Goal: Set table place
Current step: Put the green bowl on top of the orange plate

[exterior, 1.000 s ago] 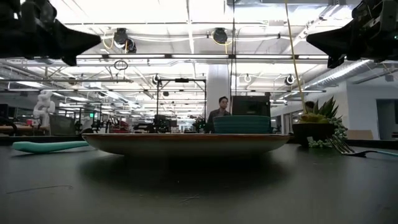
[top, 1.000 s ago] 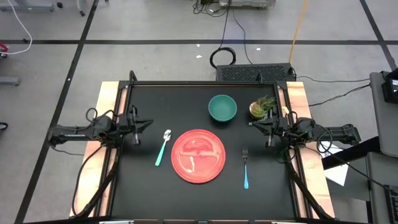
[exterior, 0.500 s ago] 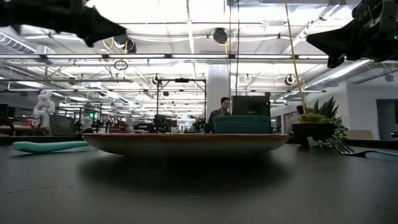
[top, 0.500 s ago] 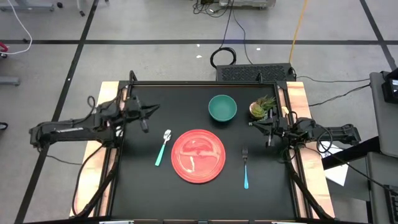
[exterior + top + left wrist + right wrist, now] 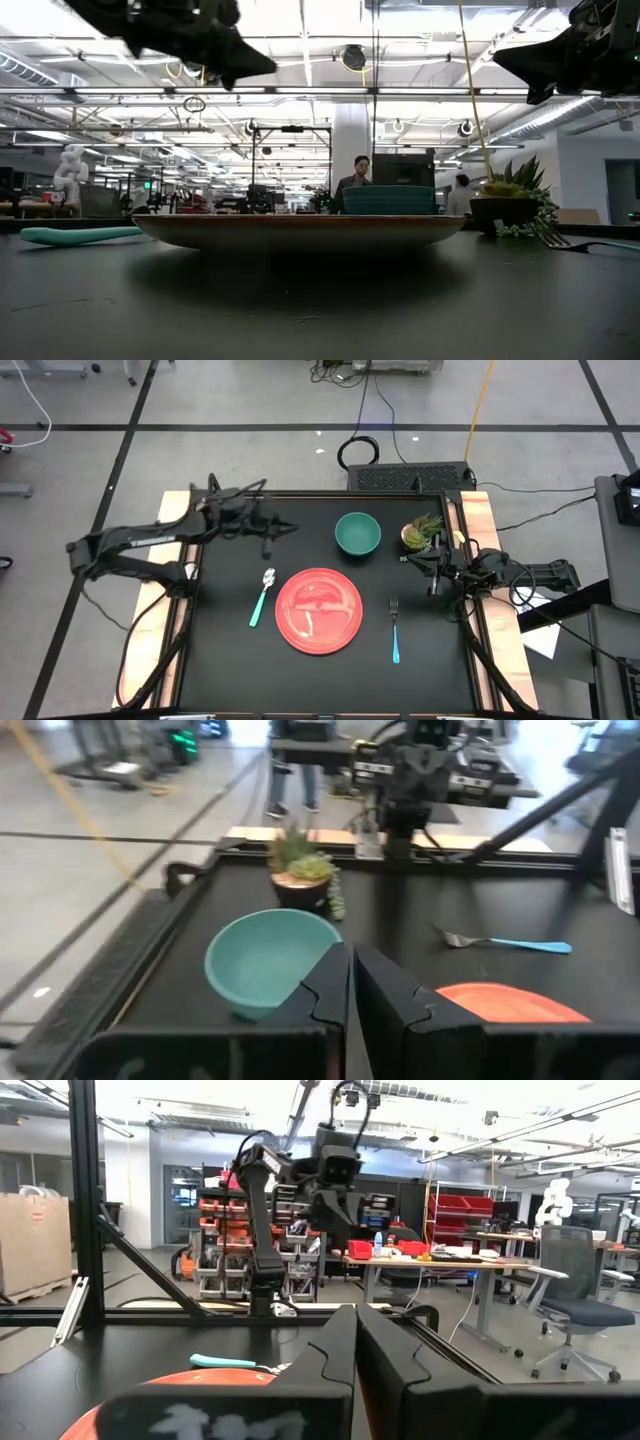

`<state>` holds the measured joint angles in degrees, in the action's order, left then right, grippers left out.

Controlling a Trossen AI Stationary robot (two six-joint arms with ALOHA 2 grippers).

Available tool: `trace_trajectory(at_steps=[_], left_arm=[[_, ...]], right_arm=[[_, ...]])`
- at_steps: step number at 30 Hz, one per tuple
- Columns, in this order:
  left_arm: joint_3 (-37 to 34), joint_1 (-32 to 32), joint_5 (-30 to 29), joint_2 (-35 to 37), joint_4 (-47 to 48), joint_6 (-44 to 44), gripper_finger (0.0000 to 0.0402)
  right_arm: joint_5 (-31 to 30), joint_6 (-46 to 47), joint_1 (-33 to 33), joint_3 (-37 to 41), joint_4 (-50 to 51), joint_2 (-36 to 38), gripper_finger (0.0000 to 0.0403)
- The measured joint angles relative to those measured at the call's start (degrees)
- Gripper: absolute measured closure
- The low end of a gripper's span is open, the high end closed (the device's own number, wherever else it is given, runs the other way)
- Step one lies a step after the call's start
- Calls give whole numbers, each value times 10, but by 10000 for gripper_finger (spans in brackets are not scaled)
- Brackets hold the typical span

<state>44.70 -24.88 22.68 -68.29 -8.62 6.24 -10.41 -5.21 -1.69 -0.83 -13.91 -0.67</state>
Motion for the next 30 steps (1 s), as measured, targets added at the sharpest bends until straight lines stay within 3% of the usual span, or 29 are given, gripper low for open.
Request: trace_trajectory(at_steps=[10,19,26,30], left_arm=[[167,-3,89,-158,95,43,376],[224,-3,120,-199,113,56,376],[225,-3,124,-209,24,25,376],[225,-12,171,-227,-64,-25,376]], right_arm=[[0,14,0,0,0,0,403],[0,15,0,0,0,0,403],[0,15,0,0,2,0,403],[0,15,0,0,4,0,403]])
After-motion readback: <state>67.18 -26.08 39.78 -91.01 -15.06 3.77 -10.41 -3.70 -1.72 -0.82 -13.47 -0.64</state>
